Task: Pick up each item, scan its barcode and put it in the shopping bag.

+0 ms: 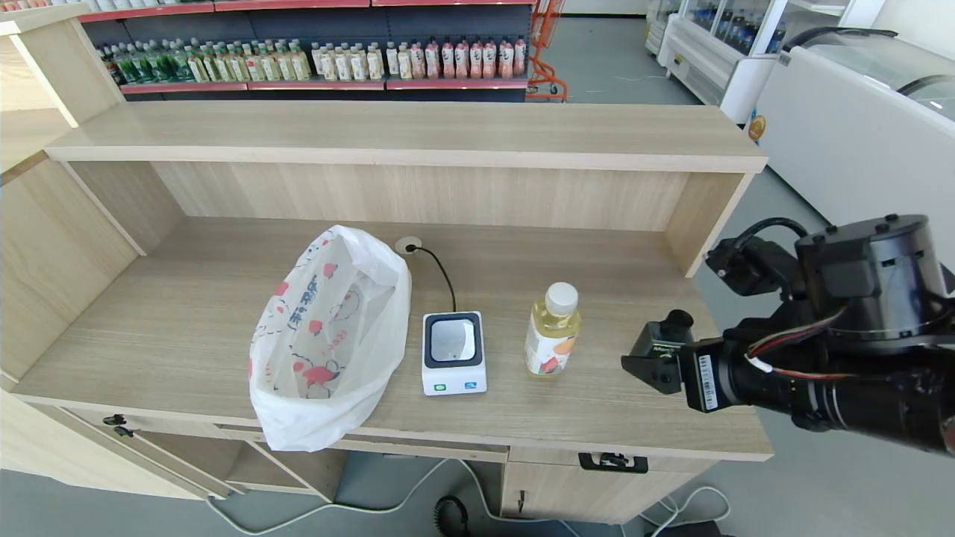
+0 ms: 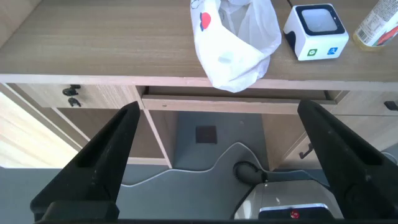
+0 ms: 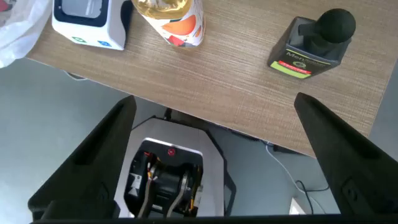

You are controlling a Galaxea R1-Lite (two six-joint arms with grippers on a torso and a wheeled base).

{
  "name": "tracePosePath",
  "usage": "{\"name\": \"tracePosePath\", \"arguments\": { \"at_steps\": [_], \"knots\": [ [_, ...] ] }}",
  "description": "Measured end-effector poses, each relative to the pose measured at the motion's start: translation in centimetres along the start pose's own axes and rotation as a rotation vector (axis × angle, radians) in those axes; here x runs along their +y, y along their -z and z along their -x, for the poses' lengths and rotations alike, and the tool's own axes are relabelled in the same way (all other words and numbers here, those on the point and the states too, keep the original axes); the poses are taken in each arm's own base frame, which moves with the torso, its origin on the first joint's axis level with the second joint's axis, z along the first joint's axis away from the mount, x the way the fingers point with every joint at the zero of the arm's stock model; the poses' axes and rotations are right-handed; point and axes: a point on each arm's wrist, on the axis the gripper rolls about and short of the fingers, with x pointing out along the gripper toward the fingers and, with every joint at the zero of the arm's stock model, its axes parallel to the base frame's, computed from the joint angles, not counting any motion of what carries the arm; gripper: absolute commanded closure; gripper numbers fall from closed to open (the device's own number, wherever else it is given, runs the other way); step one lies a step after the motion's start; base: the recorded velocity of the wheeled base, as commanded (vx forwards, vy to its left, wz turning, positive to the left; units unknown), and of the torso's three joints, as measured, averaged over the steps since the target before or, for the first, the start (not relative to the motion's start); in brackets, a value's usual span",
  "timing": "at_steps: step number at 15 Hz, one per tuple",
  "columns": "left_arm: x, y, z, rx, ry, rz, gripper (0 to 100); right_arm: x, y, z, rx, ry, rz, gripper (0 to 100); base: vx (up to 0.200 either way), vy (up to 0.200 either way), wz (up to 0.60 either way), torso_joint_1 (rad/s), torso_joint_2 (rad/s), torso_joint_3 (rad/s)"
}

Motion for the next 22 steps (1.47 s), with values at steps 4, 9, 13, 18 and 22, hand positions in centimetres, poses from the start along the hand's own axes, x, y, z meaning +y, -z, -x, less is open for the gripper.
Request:
{"name": "tracePosePath", "arguments": {
  "at_steps": [4,9,13,18,22],
  "knots": [
    [0.0,0.0,0.0,0.0,0.0,0.0,0,2.4,1.0,-2.7,-0.068,0.116,-0.042,0,0.0,0.0,0.0,0.0,0.0,0.0],
    [0.0,0.0,0.0,0.0,0.0,0.0,0,4.2,2.0,-6.3,-0.139,0.109,-0.066,0,0.0,0.0,0.0,0.0,0.0,0.0],
    [0.0,0.0,0.0,0.0,0.0,0.0,0,4.6,3.3,-8.4,-0.188,0.097,-0.075,0,0.0,0.0,0.0,0.0,0.0,0.0],
    [0.0,0.0,0.0,0.0,0.0,0.0,0,5.0,3.4,-10.3,-0.28,0.046,-0.091,0,0.0,0.0,0.0,0.0,0.0,0.0],
    [0.0,0.0,0.0,0.0,0.0,0.0,0,5.3,3.4,-11.5,-0.332,-0.007,-0.071,0,0.0,0.0,0.0,0.0,0.0,0.0]
  ]
}}
